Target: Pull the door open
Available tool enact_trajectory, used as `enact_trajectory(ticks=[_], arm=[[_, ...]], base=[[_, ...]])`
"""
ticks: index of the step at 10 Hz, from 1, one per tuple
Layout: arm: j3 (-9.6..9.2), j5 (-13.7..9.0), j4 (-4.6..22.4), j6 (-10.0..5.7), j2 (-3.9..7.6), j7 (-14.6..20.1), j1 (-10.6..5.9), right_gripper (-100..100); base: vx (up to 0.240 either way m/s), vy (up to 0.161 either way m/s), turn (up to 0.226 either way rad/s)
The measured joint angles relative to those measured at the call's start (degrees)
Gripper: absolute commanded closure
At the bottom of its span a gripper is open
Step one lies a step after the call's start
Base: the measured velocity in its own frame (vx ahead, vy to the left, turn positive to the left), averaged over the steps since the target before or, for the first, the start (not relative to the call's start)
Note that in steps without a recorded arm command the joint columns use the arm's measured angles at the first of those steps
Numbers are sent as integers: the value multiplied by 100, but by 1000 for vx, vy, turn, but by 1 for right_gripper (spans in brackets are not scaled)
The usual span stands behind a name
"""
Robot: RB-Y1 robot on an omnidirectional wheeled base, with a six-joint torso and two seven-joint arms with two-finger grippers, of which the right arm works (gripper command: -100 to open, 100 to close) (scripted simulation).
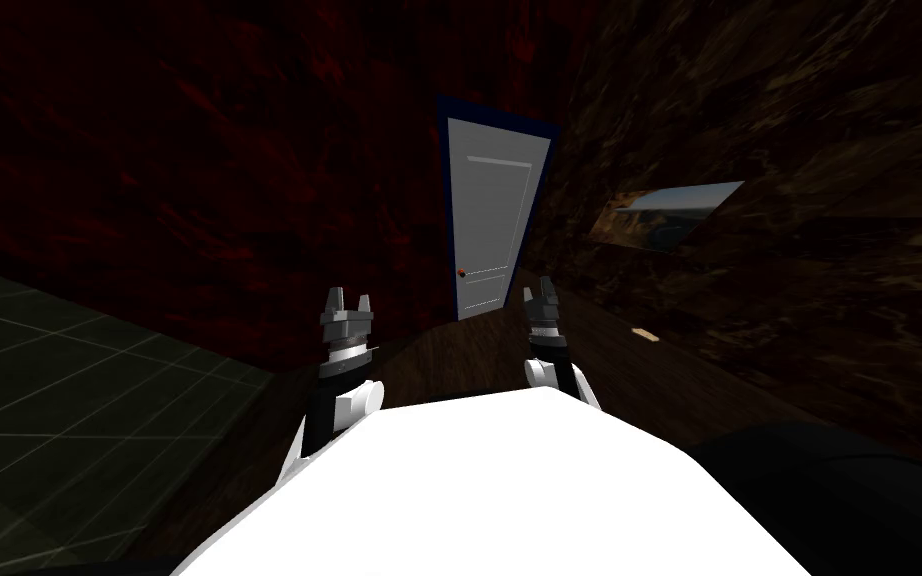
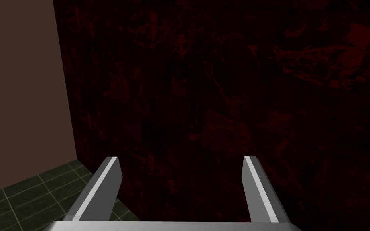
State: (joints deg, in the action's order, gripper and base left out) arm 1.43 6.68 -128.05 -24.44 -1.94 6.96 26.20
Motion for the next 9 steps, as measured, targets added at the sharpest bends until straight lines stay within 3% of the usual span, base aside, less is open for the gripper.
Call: enact_trajectory(ticks=[9], arm=[[22, 506, 797, -355, 340, -814, -98, -100]], base=[[162, 50, -25]])
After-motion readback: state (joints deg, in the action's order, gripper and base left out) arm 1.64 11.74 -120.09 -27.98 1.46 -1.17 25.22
